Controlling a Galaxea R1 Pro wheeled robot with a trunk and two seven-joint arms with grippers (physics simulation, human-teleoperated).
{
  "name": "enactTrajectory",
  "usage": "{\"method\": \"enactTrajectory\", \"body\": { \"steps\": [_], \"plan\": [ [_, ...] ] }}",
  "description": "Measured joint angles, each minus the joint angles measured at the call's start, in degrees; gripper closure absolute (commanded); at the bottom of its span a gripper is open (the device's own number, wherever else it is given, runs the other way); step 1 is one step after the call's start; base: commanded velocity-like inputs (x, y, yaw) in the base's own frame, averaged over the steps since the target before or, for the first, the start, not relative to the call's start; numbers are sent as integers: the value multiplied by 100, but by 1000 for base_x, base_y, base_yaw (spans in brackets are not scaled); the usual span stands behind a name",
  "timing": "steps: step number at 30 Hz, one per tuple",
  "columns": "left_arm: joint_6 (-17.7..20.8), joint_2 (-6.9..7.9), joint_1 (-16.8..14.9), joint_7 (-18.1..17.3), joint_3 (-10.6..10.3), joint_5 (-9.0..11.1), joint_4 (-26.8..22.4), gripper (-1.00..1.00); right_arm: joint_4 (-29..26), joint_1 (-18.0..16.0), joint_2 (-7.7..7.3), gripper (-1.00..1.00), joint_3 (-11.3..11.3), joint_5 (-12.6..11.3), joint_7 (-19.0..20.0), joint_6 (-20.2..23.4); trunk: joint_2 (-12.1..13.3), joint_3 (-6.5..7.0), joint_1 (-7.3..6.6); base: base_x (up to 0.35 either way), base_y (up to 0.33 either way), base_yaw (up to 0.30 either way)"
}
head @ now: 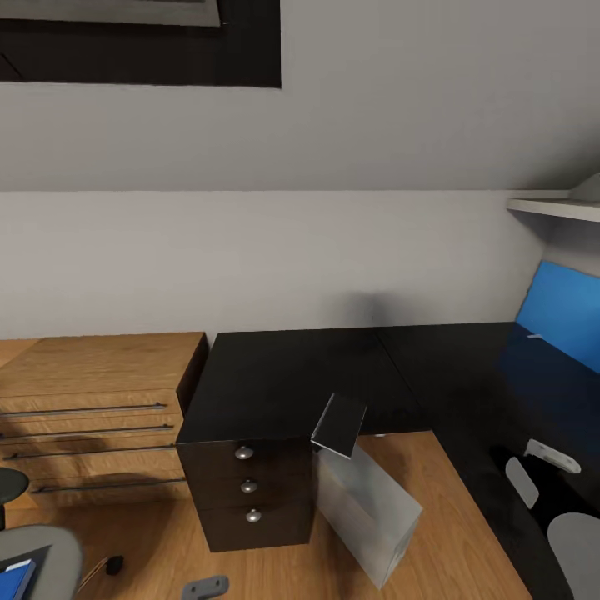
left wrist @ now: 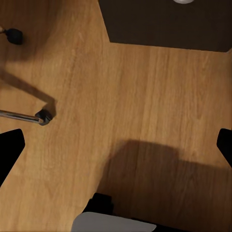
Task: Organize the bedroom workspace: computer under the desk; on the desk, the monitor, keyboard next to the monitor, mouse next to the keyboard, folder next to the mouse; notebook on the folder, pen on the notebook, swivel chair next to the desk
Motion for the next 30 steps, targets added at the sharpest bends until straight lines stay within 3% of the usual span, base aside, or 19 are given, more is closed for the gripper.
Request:
{"method": "enactTrajectory", "body": {
  "steps": [8,9,12,26,30],
  "plan": [
    [-4,0,0,0,4,-1,-1,-100,-32,-1,101,100,-110,1,-27,-10,0,0,0,0,0,0],
    [-3,0,-1,0,4,2,2,-100,-59,-1,210,100,-109,-5,-40,-13,0,0,0,0,0,0],
    [-3,0,0,0,4,2,1,-100,-80,-1,296,100,-117,11,-48,-11,0,0,0,0,0,0],
    [-3,0,0,0,5,3,8,-100,-75,-1,322,100,-121,39,-57,-240,0,0,0,0,0,-240],
    [-14,-44,-1,5,-19,4,141,-100,-83,-2,323,100,-121,41,-58,-258,0,-5,0,0,-2,-44]
  ]
}}
